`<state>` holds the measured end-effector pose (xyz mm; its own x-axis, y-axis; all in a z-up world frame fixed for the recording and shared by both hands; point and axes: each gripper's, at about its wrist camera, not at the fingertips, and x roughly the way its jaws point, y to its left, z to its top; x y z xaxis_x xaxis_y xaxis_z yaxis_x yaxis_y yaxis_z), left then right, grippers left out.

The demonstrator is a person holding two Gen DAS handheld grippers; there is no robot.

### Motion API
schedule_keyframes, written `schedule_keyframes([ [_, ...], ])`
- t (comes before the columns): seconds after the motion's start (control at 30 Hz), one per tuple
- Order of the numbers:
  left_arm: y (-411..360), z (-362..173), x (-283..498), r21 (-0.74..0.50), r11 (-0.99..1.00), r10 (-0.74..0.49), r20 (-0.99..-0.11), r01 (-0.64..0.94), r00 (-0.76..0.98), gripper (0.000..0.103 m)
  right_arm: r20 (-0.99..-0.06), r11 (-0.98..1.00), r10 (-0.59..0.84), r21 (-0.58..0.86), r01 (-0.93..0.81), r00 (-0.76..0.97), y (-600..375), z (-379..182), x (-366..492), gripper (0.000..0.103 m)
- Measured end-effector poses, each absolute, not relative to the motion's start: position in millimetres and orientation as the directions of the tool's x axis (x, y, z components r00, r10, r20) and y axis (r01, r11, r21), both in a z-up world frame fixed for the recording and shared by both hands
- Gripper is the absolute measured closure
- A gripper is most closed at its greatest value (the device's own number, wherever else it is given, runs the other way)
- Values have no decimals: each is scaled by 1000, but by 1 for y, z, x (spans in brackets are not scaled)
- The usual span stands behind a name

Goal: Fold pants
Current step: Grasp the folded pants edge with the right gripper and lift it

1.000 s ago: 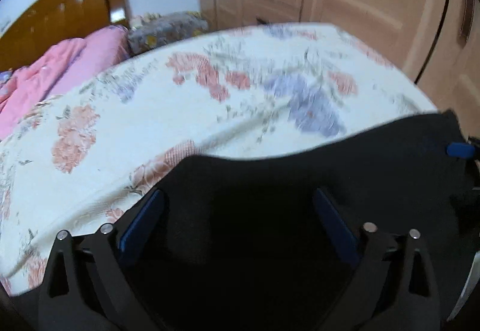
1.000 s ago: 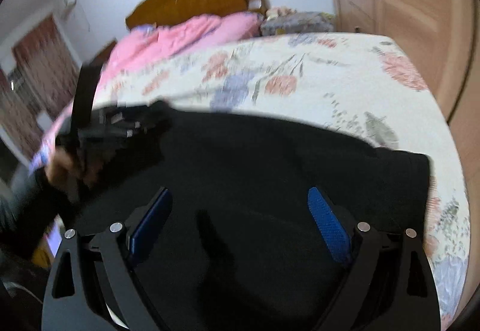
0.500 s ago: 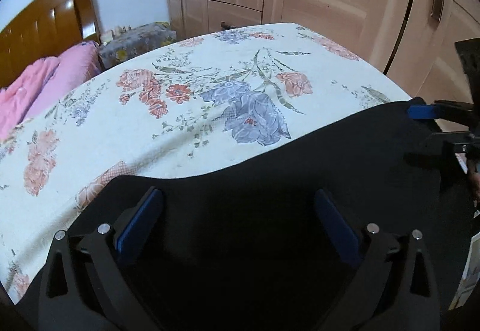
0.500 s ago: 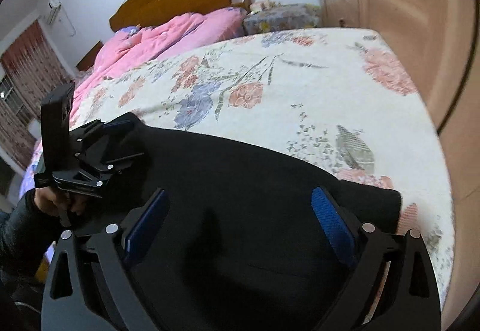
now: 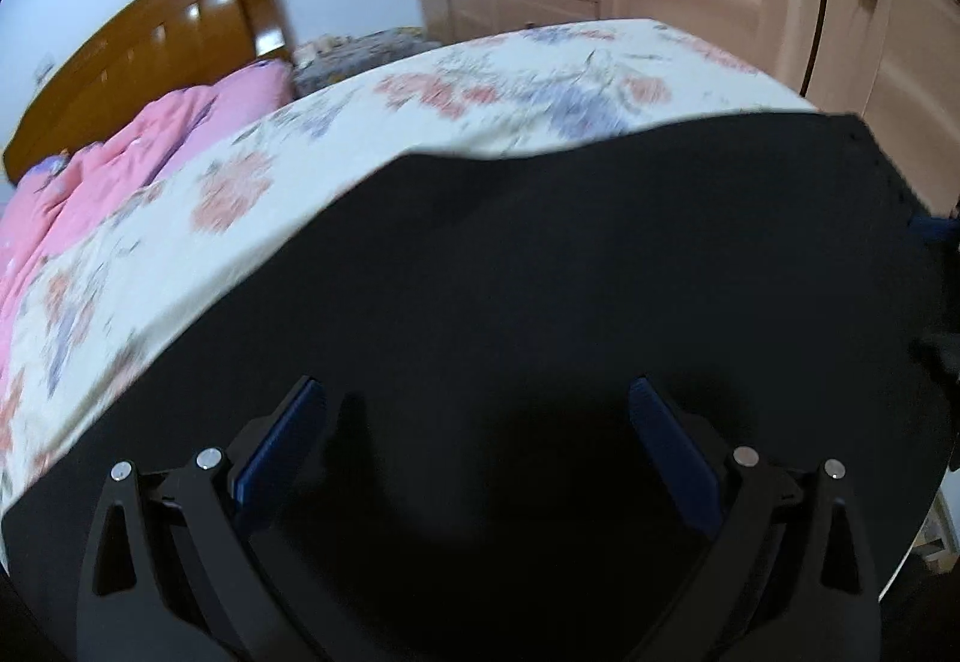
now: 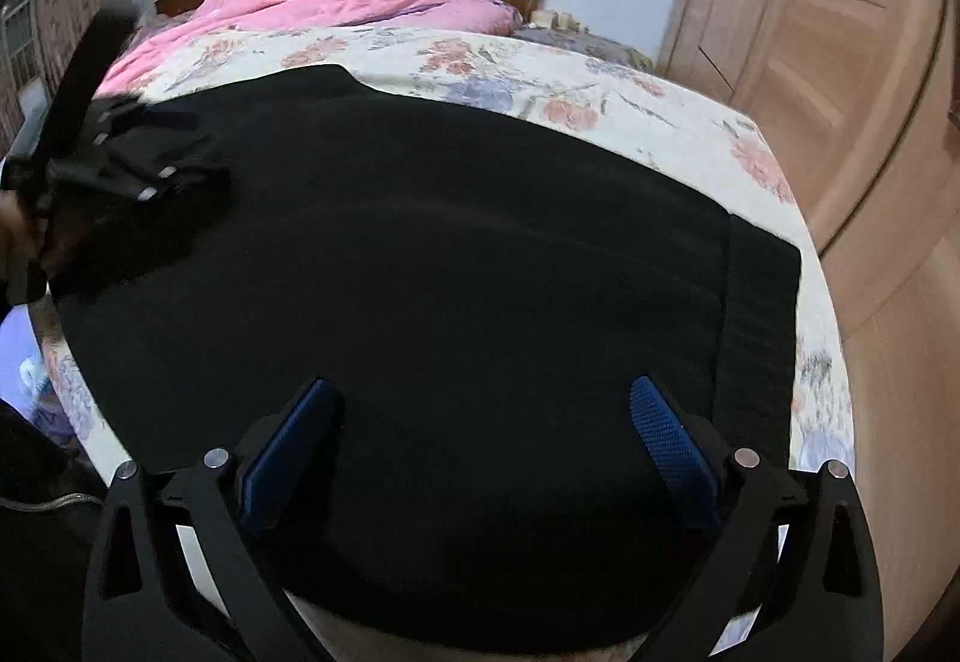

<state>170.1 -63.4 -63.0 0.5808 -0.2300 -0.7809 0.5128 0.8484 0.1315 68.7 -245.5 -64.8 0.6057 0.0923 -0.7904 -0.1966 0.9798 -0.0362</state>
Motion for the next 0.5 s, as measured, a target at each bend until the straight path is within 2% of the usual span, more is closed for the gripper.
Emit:
schedule_keyframes([
  [0.07, -47, -61, 157, 145, 863, -212, -767, 485, 606, 2, -811, 986, 81, -20, -166, 579, -252, -59, 69, 7],
  [0.17, -17, -52, 142, 156, 889, -189, -730, 429, 657, 2, -811, 990, 13, -72, -122, 585, -248, -44, 67, 7],
  [0.27, 16, -53, 137, 151, 918, -154, -716, 366, 681, 2, -778, 984, 115, 3, -180, 618, -228, -33, 68, 7],
  [0.4, 68, -46, 136, 144, 958, -76, -702, 246, 708, 2, -792, 959, 120, -64, -276, 598, -175, -38, 83, 7],
  [0.5, 138, -35, 139, 79, 992, -19, -689, 102, 725, 2, -785, 926, 227, -9, -377, 577, -125, -34, 103, 7],
])
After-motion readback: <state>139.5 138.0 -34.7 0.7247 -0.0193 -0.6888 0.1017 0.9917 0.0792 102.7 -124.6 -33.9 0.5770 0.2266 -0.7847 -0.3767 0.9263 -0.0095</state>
